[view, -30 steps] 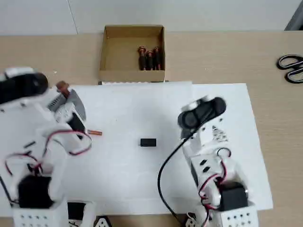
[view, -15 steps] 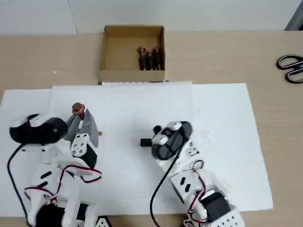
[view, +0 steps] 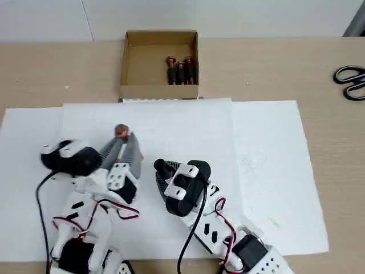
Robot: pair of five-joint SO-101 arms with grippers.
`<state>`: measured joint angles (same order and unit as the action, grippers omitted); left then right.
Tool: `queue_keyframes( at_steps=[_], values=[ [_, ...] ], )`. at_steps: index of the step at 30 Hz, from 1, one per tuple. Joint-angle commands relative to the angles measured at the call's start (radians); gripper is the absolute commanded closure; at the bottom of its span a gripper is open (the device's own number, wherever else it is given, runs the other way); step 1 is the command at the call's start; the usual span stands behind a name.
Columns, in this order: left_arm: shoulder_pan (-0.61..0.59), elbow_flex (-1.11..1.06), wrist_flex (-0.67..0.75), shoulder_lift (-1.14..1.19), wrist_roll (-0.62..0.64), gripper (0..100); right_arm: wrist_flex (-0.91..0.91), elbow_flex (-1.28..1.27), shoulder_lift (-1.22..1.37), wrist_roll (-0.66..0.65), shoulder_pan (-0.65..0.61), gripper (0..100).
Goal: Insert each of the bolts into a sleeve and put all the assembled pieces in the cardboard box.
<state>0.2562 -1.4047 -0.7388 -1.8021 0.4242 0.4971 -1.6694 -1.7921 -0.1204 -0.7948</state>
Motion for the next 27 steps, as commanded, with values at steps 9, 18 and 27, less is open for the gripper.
queue_keyframes(
  at_steps=[9,18,27],
  values=[
    [0.091,0.059,0.040,-0.009,0.008,99,0.048,-0.015,-0.012,0.014,-0.005,99.6],
    [0.089,0.160,-0.035,-0.008,0.140,99,0.062,-0.015,-0.012,0.015,-0.001,99.6],
    [0.087,0.156,-0.126,-0.008,0.195,99,0.042,-0.015,-0.021,0.014,-0.007,99.6]
  ],
)
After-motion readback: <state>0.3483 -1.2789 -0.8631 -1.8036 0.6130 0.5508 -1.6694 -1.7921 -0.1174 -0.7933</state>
